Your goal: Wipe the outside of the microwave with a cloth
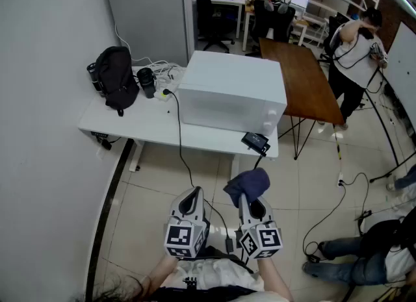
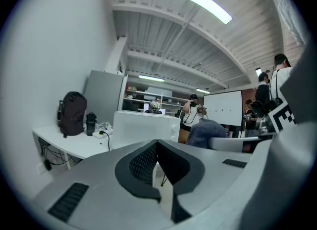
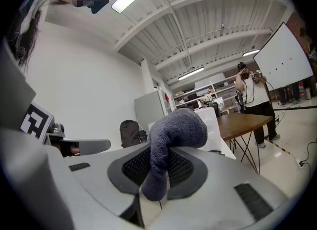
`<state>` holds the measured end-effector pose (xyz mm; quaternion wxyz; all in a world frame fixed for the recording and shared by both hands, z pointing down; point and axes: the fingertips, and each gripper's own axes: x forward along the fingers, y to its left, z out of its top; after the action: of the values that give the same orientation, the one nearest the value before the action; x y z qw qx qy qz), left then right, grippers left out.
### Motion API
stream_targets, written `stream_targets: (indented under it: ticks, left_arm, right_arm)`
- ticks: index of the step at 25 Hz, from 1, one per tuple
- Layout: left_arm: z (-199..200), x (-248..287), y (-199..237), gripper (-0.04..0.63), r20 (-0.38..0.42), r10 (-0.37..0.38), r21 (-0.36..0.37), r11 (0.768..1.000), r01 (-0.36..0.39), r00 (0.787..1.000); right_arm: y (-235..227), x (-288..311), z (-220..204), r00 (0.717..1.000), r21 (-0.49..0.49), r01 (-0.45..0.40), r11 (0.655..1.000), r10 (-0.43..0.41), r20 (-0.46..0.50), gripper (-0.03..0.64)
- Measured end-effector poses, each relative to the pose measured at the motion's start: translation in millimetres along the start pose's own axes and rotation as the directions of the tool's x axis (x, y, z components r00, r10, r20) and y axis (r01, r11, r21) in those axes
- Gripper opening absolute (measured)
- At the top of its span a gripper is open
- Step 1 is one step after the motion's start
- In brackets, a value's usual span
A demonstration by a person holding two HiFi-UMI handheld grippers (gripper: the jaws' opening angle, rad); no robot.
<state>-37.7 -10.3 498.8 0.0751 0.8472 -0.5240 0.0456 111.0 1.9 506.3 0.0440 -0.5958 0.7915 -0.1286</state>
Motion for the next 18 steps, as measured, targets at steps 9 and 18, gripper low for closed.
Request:
stream_targets:
  ticks: [9,18]
  left_arm:
    - [52.8,127.9,72.0,-0.006,0.037,-0.079,0.048,0.996,0.078,0.996]
    - [69.2,194.8,119.4,-0.006,0.036,-0.091,-0.012,0.996,0.091,0.995]
  right_arm:
    - [-18.5,178.5,116.1,0.992,-0.098,-0.049,0.994,0.060,0.113,0.083]
    - [-0.6,417.9,216.8,0.981,-0.116,-0.186,0.976,0.190,0.024,0.084]
